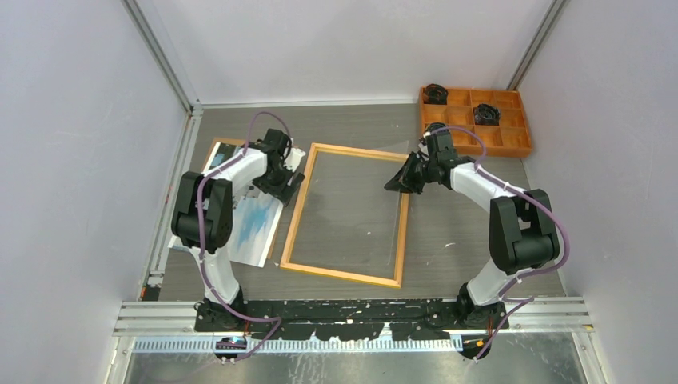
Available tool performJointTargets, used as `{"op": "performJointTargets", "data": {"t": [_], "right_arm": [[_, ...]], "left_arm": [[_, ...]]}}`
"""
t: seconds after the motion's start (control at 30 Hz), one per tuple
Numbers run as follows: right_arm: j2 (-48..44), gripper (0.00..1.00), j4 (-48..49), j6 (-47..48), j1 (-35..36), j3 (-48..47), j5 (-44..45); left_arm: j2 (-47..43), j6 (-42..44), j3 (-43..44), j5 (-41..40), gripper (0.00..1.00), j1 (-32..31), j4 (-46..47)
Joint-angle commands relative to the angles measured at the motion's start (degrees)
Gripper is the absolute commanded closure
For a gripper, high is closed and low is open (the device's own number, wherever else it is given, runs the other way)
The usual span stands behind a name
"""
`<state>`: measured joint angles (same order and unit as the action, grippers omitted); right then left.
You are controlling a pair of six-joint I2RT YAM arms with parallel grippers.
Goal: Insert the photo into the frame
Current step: Place the photo frame item in the photo frame.
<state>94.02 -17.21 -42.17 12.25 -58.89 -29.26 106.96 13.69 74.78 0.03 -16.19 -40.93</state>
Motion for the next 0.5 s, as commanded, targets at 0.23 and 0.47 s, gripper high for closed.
{"op": "performJointTargets", "data": {"t": [0.23, 0.47], "right_arm": [[1.6, 0.99, 0.56, 1.28, -0.08, -3.16, -3.94], [2.95, 0.99, 2.46, -0.41, -0.08, -3.58, -5.53]], "left_arm": [[2.94, -0.36, 1.24, -1.77, 0.23, -0.73, 2.28], [3.21, -0.51, 1.26, -1.86, 0.23, -1.85, 2.53]]}}
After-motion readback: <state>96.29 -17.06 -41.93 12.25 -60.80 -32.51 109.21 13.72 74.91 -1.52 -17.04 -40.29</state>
